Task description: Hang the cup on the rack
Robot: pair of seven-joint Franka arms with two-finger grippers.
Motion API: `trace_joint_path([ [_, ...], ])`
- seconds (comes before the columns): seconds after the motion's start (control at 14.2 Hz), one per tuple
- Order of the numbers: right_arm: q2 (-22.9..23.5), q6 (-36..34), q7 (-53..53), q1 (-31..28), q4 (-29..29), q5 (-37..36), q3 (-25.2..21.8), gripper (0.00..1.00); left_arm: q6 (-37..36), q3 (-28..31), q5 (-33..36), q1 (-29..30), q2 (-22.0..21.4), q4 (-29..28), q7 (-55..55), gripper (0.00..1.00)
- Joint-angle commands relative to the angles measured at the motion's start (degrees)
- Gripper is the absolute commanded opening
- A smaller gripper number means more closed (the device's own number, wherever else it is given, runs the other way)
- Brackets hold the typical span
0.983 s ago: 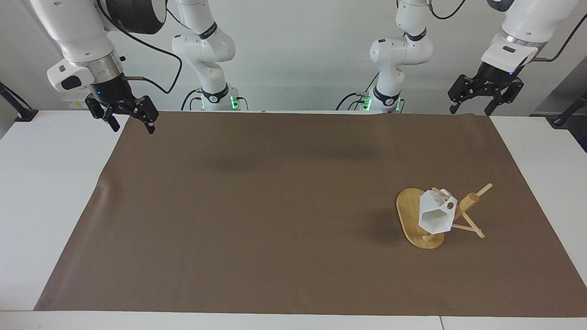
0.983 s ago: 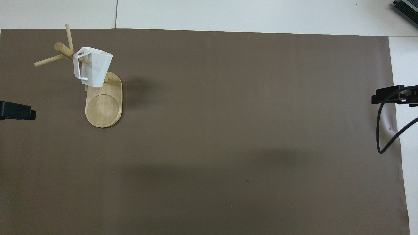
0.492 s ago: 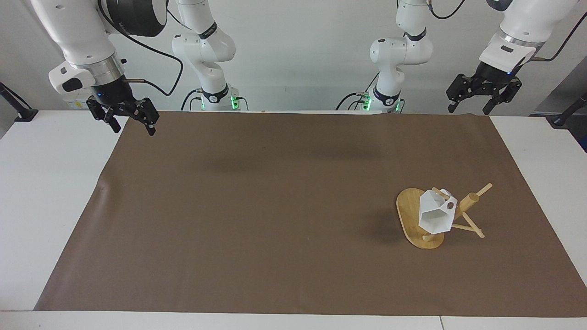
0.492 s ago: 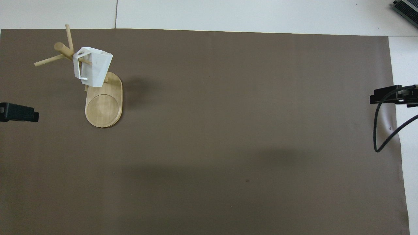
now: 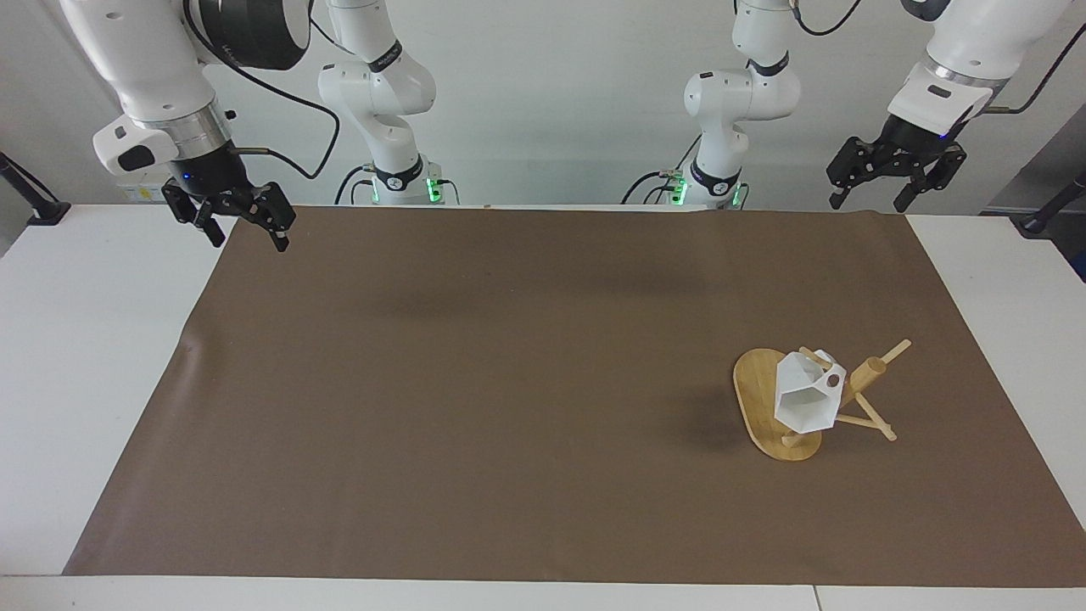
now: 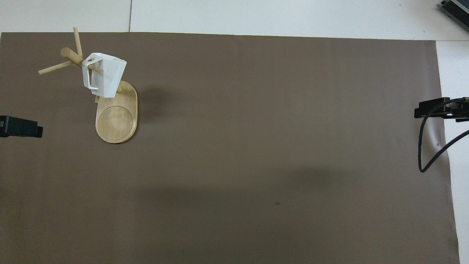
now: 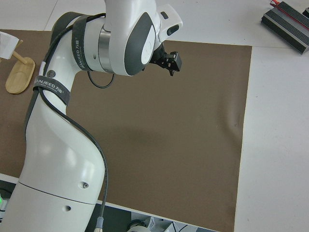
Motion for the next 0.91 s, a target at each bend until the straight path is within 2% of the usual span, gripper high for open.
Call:
trace_joint_path([
  [0.0, -1.48, 1.53, 0.91, -0.47, -2.05, -0.21, 0.32, 1.0, -0.62, 0.53, 0.71, -0.2, -0.95, -0.85, 0.67, 1.0],
  [0.84, -1.57, 0.47, 0.47, -0.3, -1.87, -0.12, 0.41, 1.0, -0.27, 0.44, 0.71, -0.46, -2.18, -3.31, 0.84, 1.0],
])
